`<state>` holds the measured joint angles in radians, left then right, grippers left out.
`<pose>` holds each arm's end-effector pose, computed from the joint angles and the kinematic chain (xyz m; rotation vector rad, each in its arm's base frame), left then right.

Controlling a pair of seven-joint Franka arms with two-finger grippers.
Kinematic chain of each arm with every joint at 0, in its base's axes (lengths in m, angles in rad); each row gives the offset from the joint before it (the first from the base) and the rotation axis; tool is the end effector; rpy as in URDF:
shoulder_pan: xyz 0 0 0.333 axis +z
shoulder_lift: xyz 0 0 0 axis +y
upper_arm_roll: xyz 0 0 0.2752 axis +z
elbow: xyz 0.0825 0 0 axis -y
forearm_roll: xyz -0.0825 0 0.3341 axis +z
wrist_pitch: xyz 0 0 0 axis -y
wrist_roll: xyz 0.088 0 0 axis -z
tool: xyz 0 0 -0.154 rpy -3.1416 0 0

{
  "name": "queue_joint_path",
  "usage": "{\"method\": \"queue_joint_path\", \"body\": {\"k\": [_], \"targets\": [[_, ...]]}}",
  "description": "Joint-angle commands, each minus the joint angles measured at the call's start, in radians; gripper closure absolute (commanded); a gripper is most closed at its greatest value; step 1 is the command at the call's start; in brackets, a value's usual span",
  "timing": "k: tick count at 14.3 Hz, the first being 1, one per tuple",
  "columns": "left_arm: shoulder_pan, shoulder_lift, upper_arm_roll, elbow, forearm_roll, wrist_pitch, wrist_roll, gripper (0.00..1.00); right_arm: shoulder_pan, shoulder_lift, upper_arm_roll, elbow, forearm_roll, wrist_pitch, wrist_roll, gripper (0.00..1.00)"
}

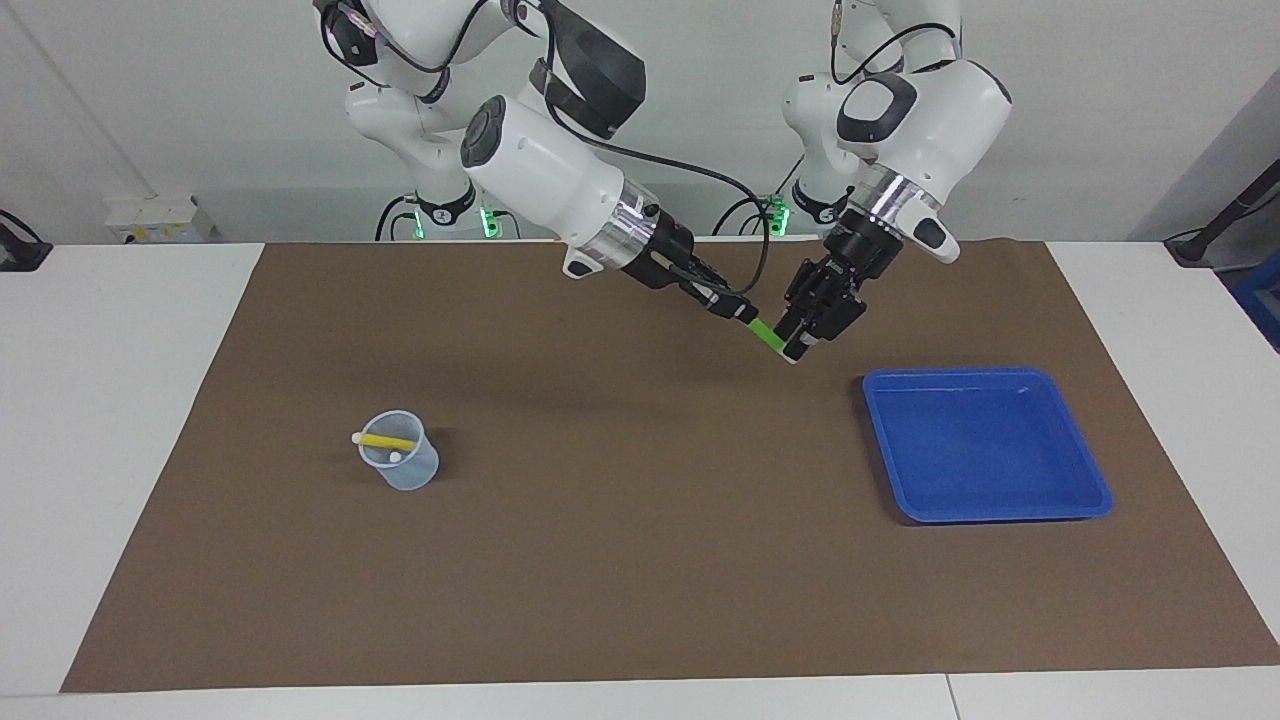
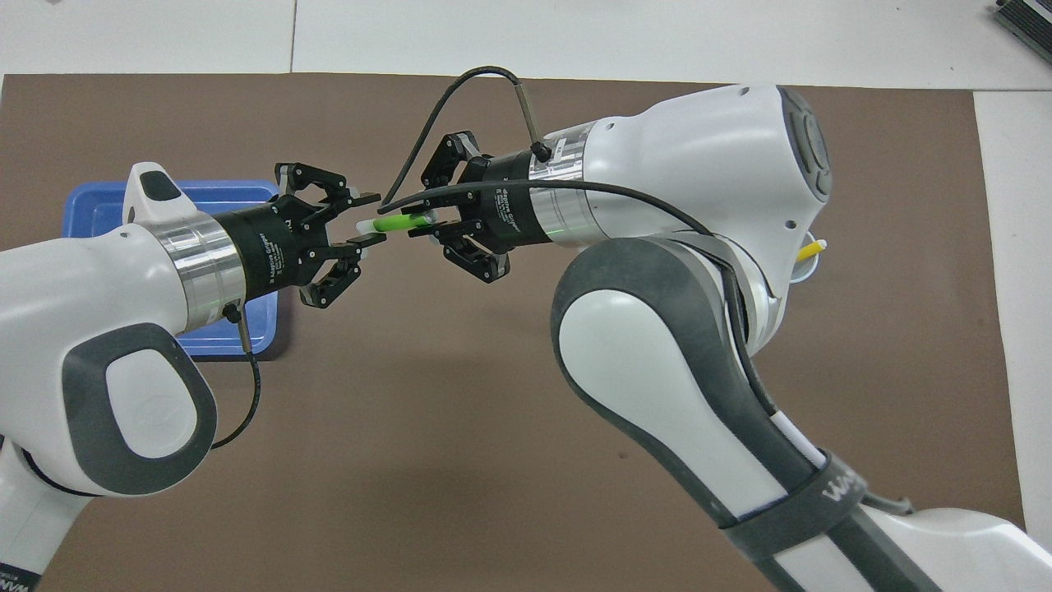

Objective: Right arm passes pens to left for tray arrangement
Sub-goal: 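Close the left gripper on the green pen held by the right gripper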

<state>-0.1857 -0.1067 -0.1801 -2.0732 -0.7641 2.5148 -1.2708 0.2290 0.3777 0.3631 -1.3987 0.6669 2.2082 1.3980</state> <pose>0.5085 -0.2113 0.4809 1.8029 1.5294 -0.0872 0.5493 0.3773 0.5023 -1.9626 1.2686 0.4790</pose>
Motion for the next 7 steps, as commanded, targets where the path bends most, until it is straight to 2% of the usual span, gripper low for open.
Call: {"method": "queue_joint_path", "body": {"k": [1, 4, 6, 7], "targets": [[-0.034, -0.016, 0.013, -0.022, -0.018, 0.044, -0.001, 0.76, -0.002, 0.006, 0.008, 0.015, 0.011, -0.022, 0.006, 1.0], [-0.035, -0.002, 0.013, -0.016, -0.018, 0.059, -0.001, 0.57, -0.003, 0.006, 0.008, 0.015, 0.011, -0.022, 0.007, 1.0], [-0.053, 0.002, 0.013, -0.014, -0.02, 0.071, -0.001, 0.56, -0.002, 0.006, 0.008, 0.015, 0.011, -0.022, 0.006, 1.0], [-0.061, 0.001, 0.013, -0.016, -0.02, 0.071, 0.001, 0.62, -0.002, 0.006, 0.008, 0.015, 0.011, -0.022, 0.006, 1.0]]}}
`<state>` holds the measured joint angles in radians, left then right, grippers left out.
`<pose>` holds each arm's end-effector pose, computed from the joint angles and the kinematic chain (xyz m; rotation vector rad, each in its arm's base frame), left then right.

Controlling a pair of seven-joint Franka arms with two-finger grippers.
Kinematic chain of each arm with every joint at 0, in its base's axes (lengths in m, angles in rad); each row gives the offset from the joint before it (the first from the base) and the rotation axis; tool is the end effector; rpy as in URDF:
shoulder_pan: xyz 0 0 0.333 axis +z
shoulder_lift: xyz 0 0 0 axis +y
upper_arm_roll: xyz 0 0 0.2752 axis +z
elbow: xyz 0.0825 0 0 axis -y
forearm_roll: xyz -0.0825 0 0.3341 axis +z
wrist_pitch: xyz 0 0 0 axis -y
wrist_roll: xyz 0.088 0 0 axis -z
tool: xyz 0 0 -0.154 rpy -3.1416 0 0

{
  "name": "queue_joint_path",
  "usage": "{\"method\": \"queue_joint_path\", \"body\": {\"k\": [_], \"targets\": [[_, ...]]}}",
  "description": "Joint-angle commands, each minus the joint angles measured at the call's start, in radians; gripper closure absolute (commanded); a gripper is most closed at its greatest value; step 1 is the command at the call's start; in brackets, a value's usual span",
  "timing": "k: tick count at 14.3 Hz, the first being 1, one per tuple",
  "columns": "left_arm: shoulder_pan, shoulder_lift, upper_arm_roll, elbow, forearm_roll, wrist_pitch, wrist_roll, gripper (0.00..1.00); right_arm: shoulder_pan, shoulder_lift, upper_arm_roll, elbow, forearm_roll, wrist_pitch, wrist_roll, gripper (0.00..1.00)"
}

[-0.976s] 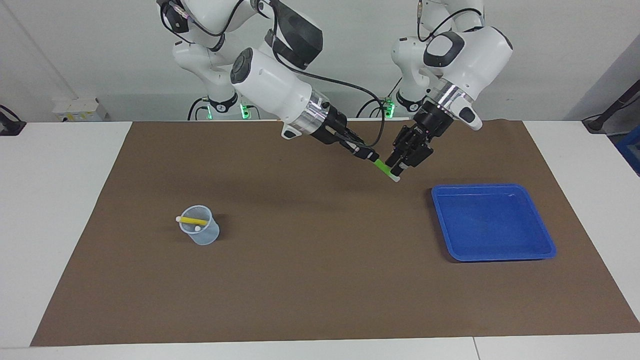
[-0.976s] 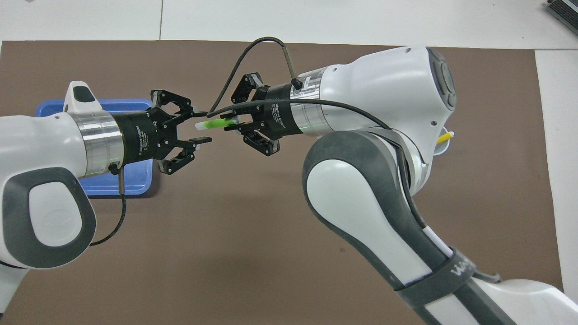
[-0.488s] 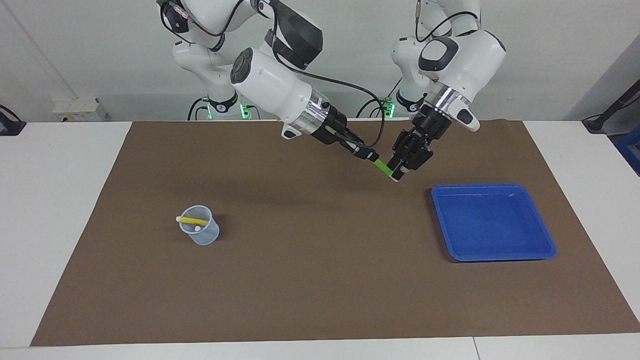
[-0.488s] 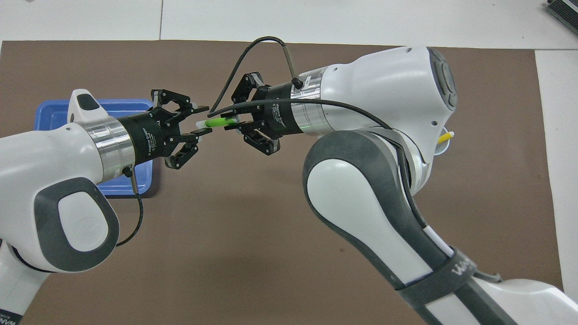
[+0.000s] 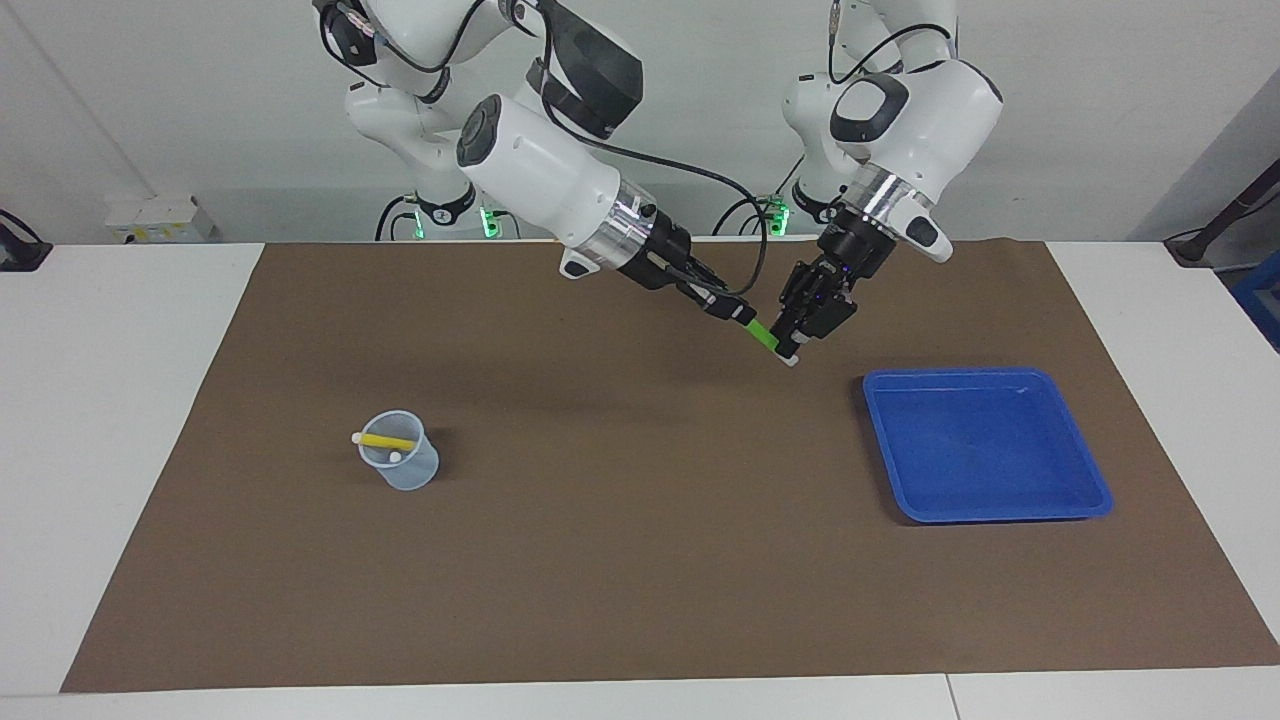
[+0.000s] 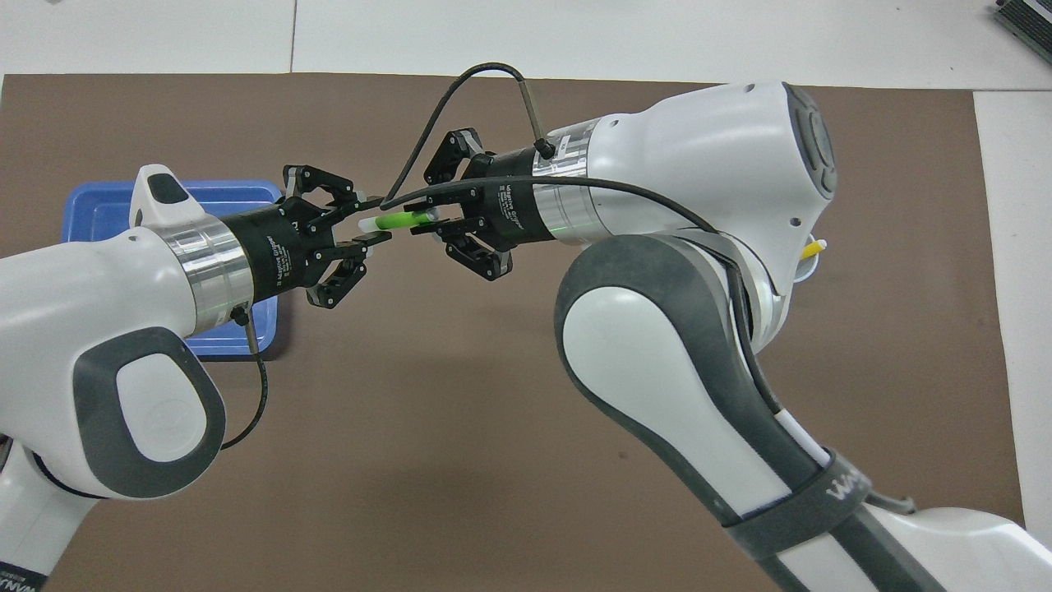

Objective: Right arm passes pens to left for tray arrangement
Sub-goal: 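Close the left gripper on the green pen held by the right gripper, then open the right gripper and pull it back from the green pen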

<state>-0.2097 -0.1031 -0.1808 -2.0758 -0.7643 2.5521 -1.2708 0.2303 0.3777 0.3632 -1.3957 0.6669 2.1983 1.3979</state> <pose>0.5073 -0.2206 0.4819 1.7996 1.5123 -0.0661 0.5477 0.3784 0.5028 -1.9693 1.2641 0.4863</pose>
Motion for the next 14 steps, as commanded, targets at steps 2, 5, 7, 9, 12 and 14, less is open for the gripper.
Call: {"method": "queue_joint_path", "body": {"k": [2, 5, 7, 9, 12, 14], "targets": [[-0.046, -0.001, 0.012, -0.013, -0.02, 0.043, 0.001, 1.0, -0.003, 0.006, 0.008, 0.012, 0.011, -0.012, 0.006, 1.0], [-0.046, -0.006, 0.012, -0.006, -0.036, 0.021, 0.001, 1.0, -0.003, 0.004, 0.008, 0.012, 0.01, -0.012, 0.006, 1.0], [-0.025, -0.013, 0.027, 0.0, -0.036, -0.045, 0.034, 1.0, -0.003, 0.004, 0.008, 0.012, 0.01, -0.012, 0.007, 1.0], [0.042, -0.02, 0.029, 0.008, -0.036, -0.151, 0.166, 1.0, -0.005, 0.004, 0.008, 0.012, 0.011, -0.012, 0.006, 1.0], [0.098, -0.039, 0.034, 0.007, -0.035, -0.272, 0.319, 1.0, 0.0, -0.002, 0.006, 0.011, -0.016, -0.041, -0.04, 0.0], [0.108, -0.041, 0.035, 0.007, -0.032, -0.299, 0.346, 1.0, -0.014, -0.008, 0.007, 0.012, -0.062, -0.133, -0.126, 0.0]]}}
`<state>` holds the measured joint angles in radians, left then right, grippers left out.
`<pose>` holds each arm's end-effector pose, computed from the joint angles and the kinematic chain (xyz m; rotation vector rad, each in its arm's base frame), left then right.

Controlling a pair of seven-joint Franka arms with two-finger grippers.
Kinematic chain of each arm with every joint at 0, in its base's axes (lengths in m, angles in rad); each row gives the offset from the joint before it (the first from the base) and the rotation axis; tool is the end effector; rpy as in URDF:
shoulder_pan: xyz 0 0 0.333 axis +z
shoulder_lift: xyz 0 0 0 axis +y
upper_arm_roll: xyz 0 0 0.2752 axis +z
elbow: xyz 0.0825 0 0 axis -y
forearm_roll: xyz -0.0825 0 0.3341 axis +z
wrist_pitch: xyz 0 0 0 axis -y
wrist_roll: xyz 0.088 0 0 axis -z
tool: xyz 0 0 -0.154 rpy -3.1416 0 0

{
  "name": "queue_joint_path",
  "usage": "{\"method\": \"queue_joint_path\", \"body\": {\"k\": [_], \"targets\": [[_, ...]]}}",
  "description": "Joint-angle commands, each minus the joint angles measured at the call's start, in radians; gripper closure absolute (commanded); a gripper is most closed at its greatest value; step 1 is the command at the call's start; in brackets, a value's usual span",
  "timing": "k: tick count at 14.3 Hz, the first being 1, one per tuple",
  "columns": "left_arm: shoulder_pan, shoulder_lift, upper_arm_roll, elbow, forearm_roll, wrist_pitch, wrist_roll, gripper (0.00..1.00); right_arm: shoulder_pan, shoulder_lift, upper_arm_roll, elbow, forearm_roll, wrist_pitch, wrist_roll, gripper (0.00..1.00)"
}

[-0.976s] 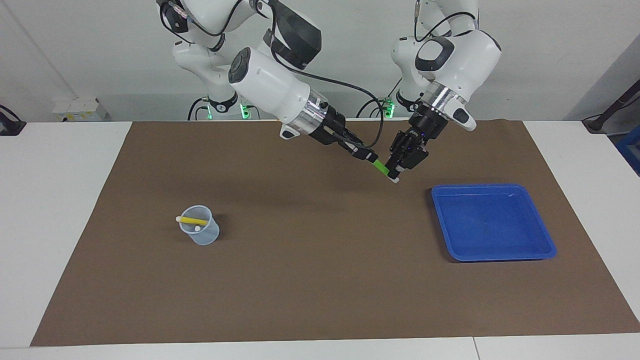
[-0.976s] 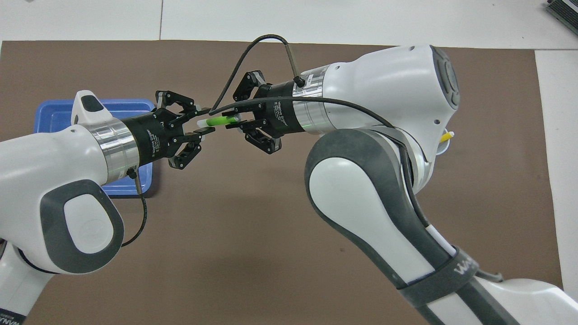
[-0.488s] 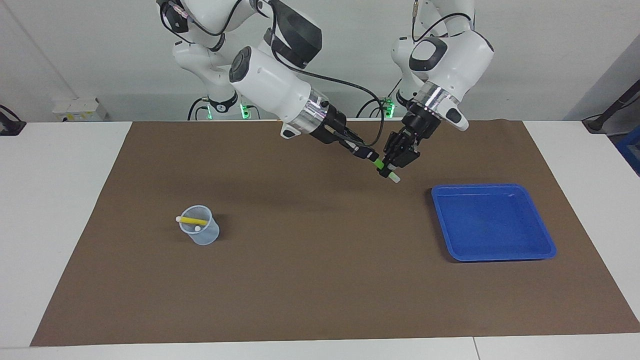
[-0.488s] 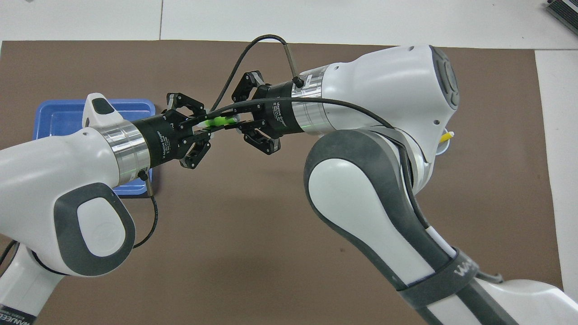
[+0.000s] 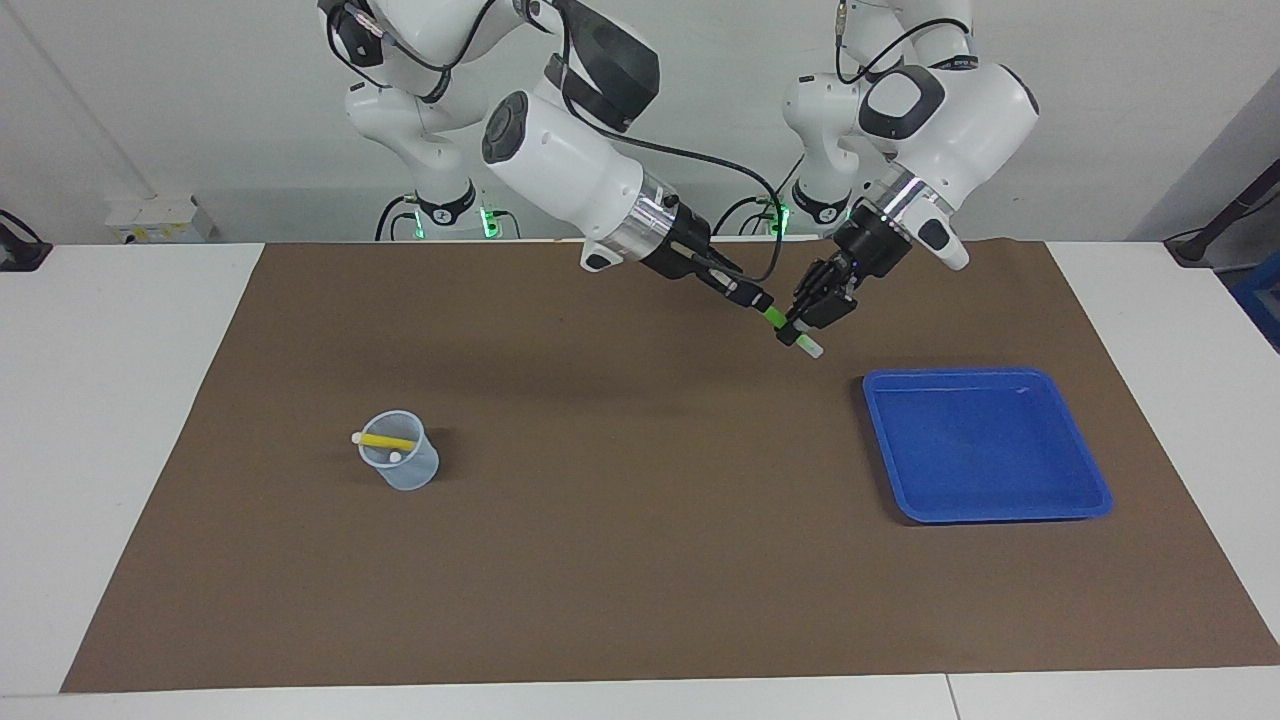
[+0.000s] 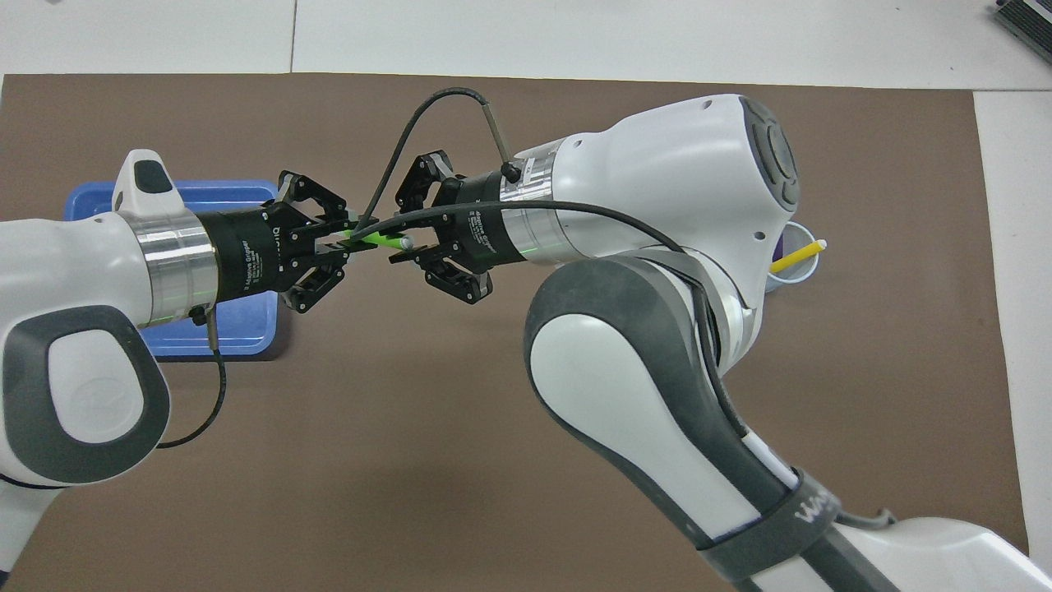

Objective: Right arm passes pens to left for tray arrangement
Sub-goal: 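Open the right gripper and pull it back from the green pen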

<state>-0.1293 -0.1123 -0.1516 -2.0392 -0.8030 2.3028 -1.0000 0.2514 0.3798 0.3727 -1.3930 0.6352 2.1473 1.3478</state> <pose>0.5049 -0.1895 0.4802 2.0010 1.3056 -0.1444 0.5303 0.3943 0.4970 -2.0752 1.1699 0.4944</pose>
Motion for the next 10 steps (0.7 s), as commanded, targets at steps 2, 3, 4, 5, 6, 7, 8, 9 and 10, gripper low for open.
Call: {"method": "queue_joint_path", "body": {"k": [2, 3, 4, 5, 6, 7, 8, 9, 10], "targets": [[0.033, -0.033, 0.006, -0.033, 0.01, -0.051, 0.083, 1.0, -0.047, -0.025, -0.006, 0.009, -0.032, -0.11, -0.082, 0.0], [0.049, -0.036, 0.006, -0.035, 0.015, -0.054, 0.093, 1.0, -0.055, -0.028, -0.006, 0.008, -0.034, -0.113, -0.084, 0.0], [0.057, -0.038, 0.006, -0.038, 0.018, -0.066, 0.13, 1.0, -0.057, -0.036, -0.009, 0.008, -0.037, -0.122, -0.085, 0.0], [0.062, -0.043, 0.007, -0.041, 0.021, -0.086, 0.191, 1.0, -0.058, -0.042, -0.012, 0.005, -0.042, -0.139, -0.108, 0.0], [0.083, -0.053, 0.007, -0.05, 0.036, -0.11, 0.266, 1.0, -0.06, -0.048, -0.012, -0.001, -0.063, -0.171, -0.16, 0.0], [0.097, -0.059, 0.006, -0.058, 0.074, -0.129, 0.337, 1.0, -0.061, -0.059, -0.014, -0.006, -0.11, -0.216, -0.229, 0.0], [0.102, -0.059, 0.006, -0.059, 0.121, -0.14, 0.389, 1.0, -0.06, -0.064, -0.012, -0.006, -0.174, -0.259, -0.304, 0.0], [0.114, -0.059, 0.006, -0.059, 0.168, -0.15, 0.435, 1.0, -0.06, -0.07, -0.012, -0.006, -0.233, -0.291, -0.364, 0.0], [0.132, -0.059, 0.006, -0.061, 0.201, -0.166, 0.484, 1.0, -0.06, -0.079, -0.012, -0.012, -0.265, -0.309, -0.395, 0.0]]}}
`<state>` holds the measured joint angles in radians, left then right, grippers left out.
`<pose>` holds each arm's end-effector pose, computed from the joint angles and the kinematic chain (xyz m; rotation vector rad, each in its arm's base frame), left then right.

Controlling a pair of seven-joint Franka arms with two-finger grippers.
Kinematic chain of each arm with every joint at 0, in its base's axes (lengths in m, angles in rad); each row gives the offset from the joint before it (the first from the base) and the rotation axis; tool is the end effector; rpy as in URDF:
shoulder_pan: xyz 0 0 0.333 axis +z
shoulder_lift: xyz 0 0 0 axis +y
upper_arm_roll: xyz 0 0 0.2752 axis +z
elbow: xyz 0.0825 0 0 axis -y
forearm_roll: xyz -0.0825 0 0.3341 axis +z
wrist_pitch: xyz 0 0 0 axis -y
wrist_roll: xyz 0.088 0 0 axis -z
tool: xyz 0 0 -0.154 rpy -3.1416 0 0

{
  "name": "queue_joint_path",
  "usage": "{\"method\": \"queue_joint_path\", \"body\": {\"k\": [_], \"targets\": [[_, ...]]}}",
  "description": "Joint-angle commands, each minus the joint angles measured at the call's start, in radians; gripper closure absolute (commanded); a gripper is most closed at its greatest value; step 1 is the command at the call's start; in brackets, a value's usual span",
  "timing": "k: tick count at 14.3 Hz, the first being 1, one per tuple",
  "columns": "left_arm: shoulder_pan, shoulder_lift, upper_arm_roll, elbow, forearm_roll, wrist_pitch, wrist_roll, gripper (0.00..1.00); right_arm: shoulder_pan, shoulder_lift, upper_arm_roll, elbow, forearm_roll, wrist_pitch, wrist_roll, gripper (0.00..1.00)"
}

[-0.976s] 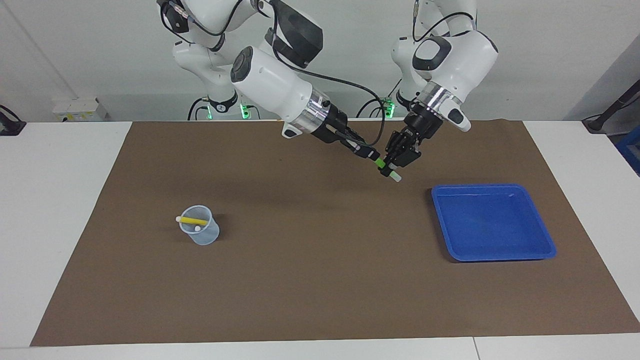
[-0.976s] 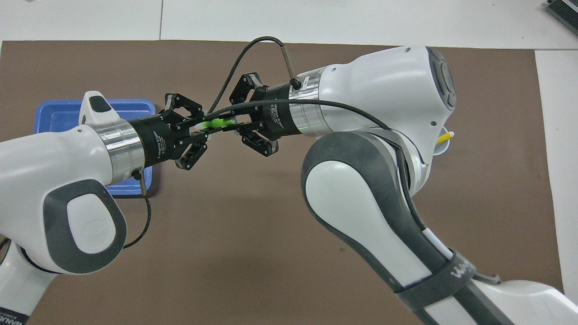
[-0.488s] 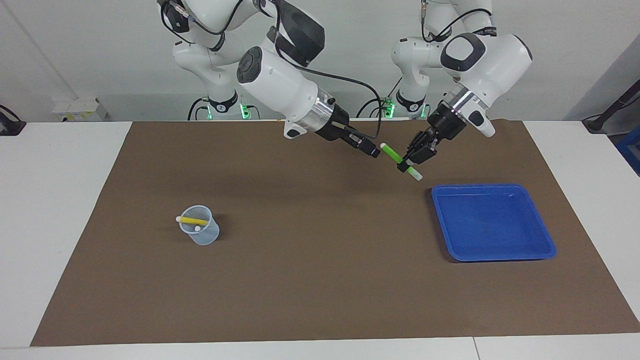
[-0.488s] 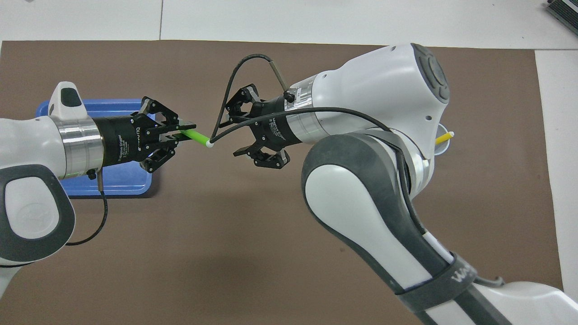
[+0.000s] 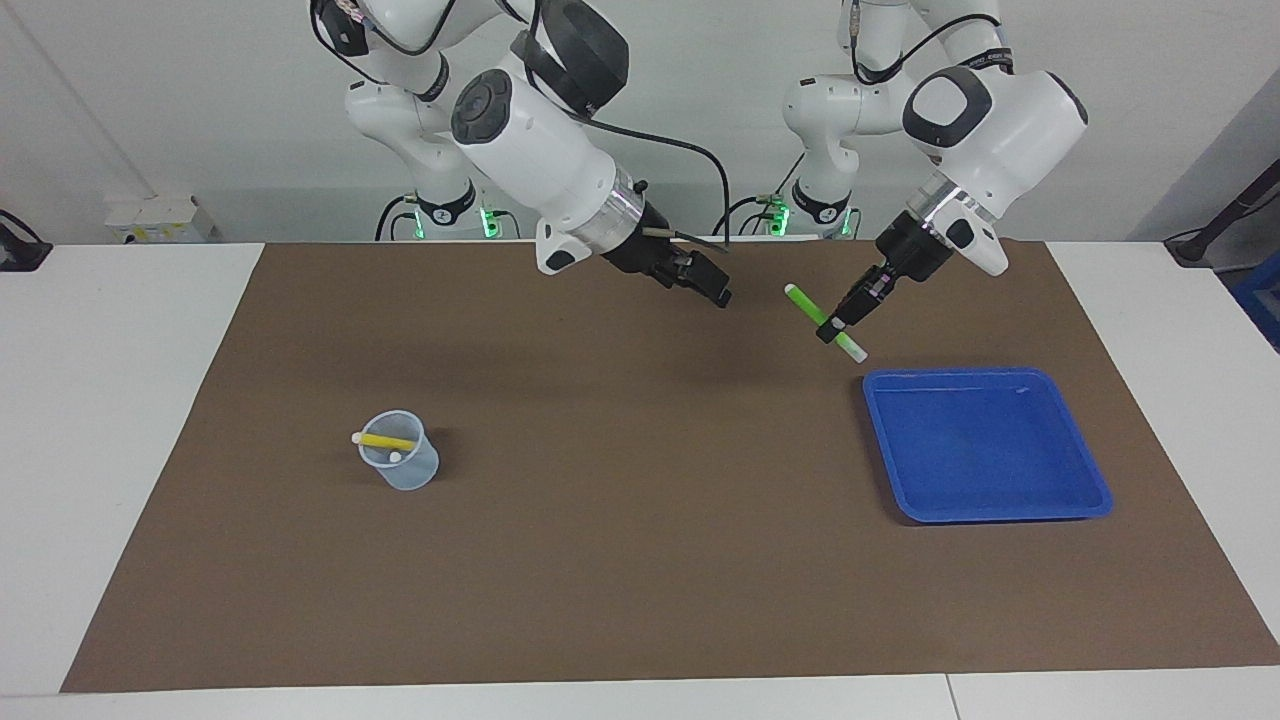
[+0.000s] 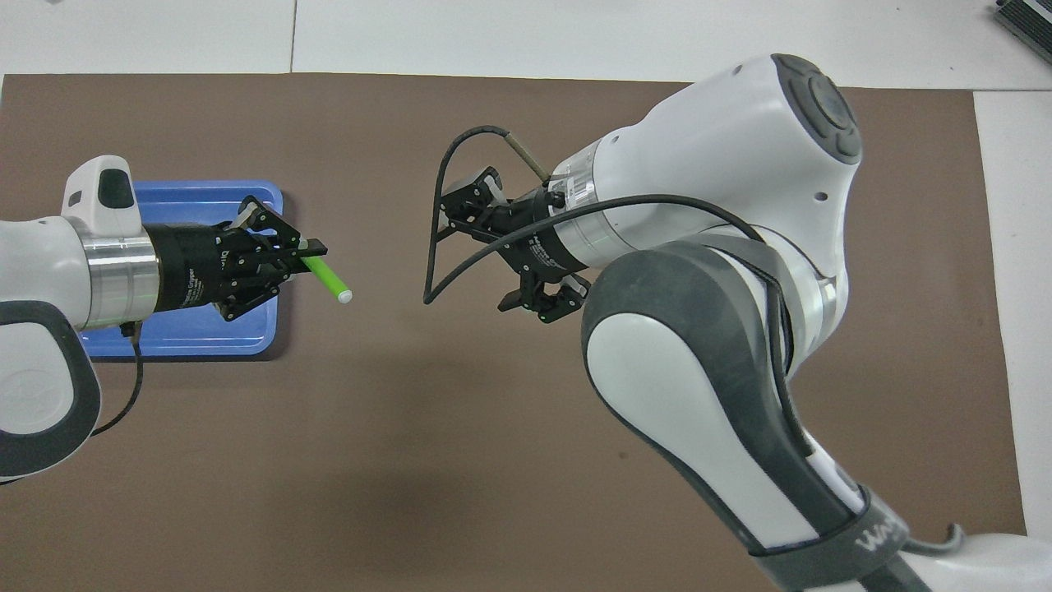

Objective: Right arm passes pens to left for tray arrangement
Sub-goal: 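Lower the green pen into the tray while the right gripper returns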

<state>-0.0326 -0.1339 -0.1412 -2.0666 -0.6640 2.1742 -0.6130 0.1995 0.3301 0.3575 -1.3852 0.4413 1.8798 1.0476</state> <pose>0.4987 -0.1375 0.4608 2.3482 0.9343 -0.0030 0.5153 0.3474 0.4910 -2.4883 0.7932 0.3553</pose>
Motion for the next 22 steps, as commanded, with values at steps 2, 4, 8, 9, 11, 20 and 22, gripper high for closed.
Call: {"method": "queue_joint_path", "body": {"k": [2, 4, 8, 9, 11, 20, 22], "targets": [[0.057, -0.039, -0.005, -0.036, 0.101, -0.069, 0.264, 1.0, -0.031, -0.051, 0.004, -0.054, -0.084, -0.048, -0.125, 0.0], [0.063, -0.03, -0.005, -0.043, 0.145, -0.071, 0.411, 1.0, -0.06, -0.08, 0.001, -0.115, -0.096, -0.047, -0.379, 0.0], [0.121, 0.039, -0.005, -0.023, 0.257, -0.066, 0.712, 1.0, -0.182, -0.124, 0.001, -0.207, -0.232, -0.08, -0.679, 0.0], [0.144, 0.048, -0.005, -0.021, 0.271, -0.063, 0.781, 1.0, -0.207, -0.126, 0.001, -0.209, -0.277, -0.088, -0.757, 0.0], [0.184, 0.06, -0.005, -0.018, 0.334, -0.059, 0.848, 1.0, -0.253, -0.132, 0.001, -0.215, -0.407, -0.103, -0.935, 0.0], [0.299, 0.224, -0.003, 0.071, 0.633, 0.022, 0.848, 1.0, -0.526, -0.114, 0.006, -0.313, -0.449, -0.005, -1.354, 0.0], [0.33, 0.276, -0.005, 0.098, 0.656, 0.027, 0.849, 1.0, -0.561, -0.091, 0.008, -0.311, -0.441, -0.005, -1.402, 0.02]]}}
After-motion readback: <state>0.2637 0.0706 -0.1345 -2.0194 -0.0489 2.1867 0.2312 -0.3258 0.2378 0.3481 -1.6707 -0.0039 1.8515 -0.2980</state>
